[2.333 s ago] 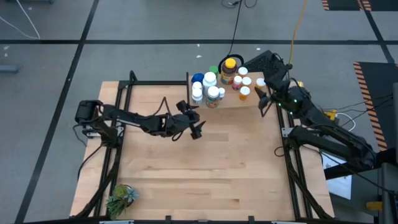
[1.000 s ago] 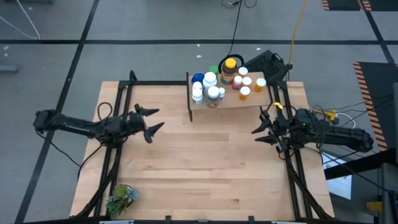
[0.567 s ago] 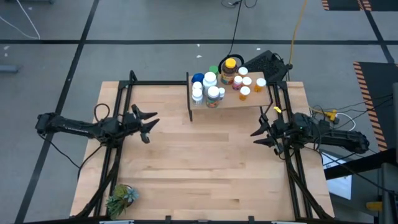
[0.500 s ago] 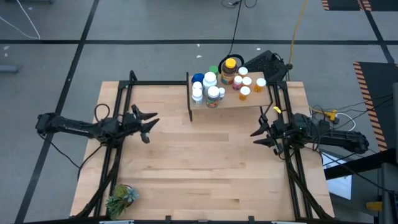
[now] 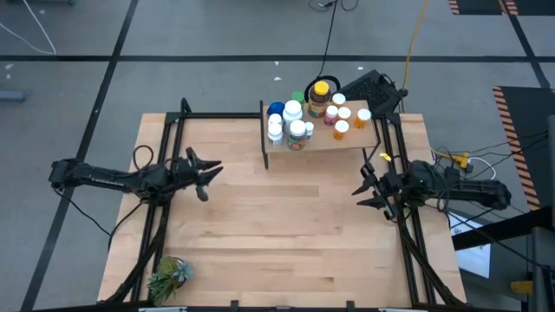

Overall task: Pick and place medicine bottles onto shelf by color
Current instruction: Return to Home Position

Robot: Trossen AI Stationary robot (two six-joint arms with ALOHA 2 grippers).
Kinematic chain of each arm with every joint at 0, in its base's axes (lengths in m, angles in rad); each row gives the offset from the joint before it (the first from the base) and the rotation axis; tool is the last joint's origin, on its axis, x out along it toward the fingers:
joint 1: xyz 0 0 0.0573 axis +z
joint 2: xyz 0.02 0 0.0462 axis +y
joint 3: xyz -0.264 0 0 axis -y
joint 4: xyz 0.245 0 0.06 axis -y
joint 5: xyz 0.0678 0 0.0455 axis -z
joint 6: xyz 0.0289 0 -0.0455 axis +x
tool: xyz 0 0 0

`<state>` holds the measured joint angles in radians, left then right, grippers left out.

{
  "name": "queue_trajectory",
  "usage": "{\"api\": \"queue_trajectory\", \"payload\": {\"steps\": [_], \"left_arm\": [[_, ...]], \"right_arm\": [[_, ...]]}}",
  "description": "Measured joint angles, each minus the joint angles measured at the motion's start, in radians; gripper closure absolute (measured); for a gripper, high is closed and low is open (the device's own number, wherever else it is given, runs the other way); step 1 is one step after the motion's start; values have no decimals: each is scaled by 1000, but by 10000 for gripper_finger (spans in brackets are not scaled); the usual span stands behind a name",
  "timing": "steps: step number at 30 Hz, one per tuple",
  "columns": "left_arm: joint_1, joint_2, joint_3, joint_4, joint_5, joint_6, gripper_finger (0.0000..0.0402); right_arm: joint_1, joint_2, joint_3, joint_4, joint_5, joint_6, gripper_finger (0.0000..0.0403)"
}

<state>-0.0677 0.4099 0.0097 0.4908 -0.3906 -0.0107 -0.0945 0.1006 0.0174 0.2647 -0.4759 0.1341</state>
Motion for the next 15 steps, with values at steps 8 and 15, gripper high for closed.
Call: {"api": "queue_trajectory", "payload": {"steps": [8,15], "left_arm": [[-15,0,0,5,33,-6,305],[-26,7,1,-70,-29,39,304]], "right_arm": [[64,0,-2,30,9,-50,266],[62,0,-2,-17,147,-88,266]]}}
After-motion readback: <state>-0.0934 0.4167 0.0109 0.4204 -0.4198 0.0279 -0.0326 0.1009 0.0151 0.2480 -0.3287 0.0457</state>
